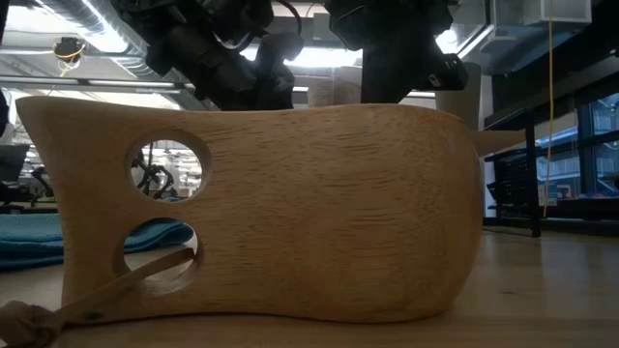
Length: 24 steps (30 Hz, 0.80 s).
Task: Stack small to large cups/mugs on shelf
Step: Put the blue mug on the shelf
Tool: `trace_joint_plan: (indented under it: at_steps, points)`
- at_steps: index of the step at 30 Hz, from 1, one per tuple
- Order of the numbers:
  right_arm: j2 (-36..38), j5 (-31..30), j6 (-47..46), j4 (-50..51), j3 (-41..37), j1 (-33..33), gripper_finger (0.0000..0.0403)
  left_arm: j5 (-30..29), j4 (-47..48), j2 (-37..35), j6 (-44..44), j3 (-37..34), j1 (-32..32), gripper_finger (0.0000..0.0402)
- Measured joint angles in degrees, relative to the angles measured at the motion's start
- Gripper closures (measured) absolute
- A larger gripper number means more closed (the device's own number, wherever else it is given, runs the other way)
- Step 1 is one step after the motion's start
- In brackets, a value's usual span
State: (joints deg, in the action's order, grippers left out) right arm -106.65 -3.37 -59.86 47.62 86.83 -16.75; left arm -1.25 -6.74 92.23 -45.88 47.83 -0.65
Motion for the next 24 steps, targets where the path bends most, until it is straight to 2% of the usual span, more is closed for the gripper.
trace_joint_plan:
  at_steps: [9,13,16,24]
  points:
    - [0.02,-1.06,0.53,0.85,0.0,-0.42,0.035,1.08,6.41,0.02,2.92,0.0,1.49,0.0337]
    - [0.02,-0.6,-0.1,4.11,0.02,-1.78,0.035,2.15,6.29,0.02,2.51,0.0,-0.39,0.0337]
    - [0.02,-0.42,-0.93,5.85,0.02,-2.68,0.035,0.81,6.26,0.02,1.11,0.0,-2.24,0.0337]
    - [0.02,-1.15,-1.44,4.15,0.02,-3.34,0.035,-1.22,6.11,0.02,-0.58,0.0,-4.61,0.0337]
